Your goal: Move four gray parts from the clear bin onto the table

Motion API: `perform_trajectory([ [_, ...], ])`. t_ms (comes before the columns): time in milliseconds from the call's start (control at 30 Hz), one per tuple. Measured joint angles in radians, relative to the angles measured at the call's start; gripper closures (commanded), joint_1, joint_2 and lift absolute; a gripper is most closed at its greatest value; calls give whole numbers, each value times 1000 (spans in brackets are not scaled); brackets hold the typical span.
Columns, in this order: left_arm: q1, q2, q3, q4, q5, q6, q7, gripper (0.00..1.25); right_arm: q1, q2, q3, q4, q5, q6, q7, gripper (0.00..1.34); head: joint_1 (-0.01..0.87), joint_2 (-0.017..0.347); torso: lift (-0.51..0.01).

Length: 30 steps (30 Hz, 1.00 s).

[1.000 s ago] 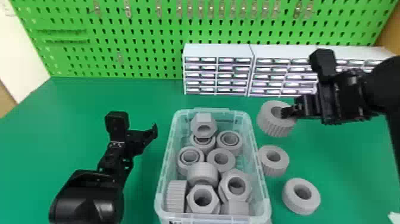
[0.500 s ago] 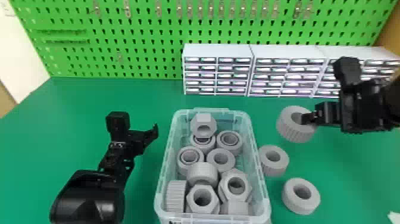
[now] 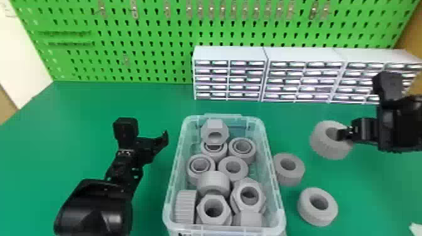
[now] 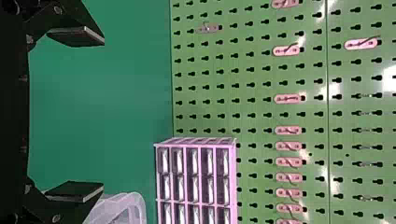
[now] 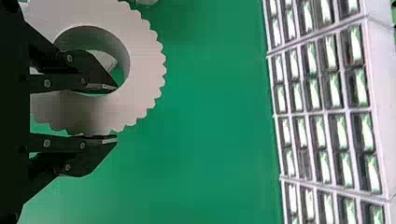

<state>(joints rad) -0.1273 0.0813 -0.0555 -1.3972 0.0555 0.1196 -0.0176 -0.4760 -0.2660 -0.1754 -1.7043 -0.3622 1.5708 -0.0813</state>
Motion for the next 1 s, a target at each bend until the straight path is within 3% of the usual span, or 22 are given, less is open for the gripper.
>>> perform_trajectory([
  [400,-2,0,-8,4,4,0,3,180,32,8,-34,28,50,0,1,1004,693,72,-52],
  [1000,-3,0,-14,8,12,0,5,180,78,-6,-24,138,-30,-89,2,1004,693,72,-52],
])
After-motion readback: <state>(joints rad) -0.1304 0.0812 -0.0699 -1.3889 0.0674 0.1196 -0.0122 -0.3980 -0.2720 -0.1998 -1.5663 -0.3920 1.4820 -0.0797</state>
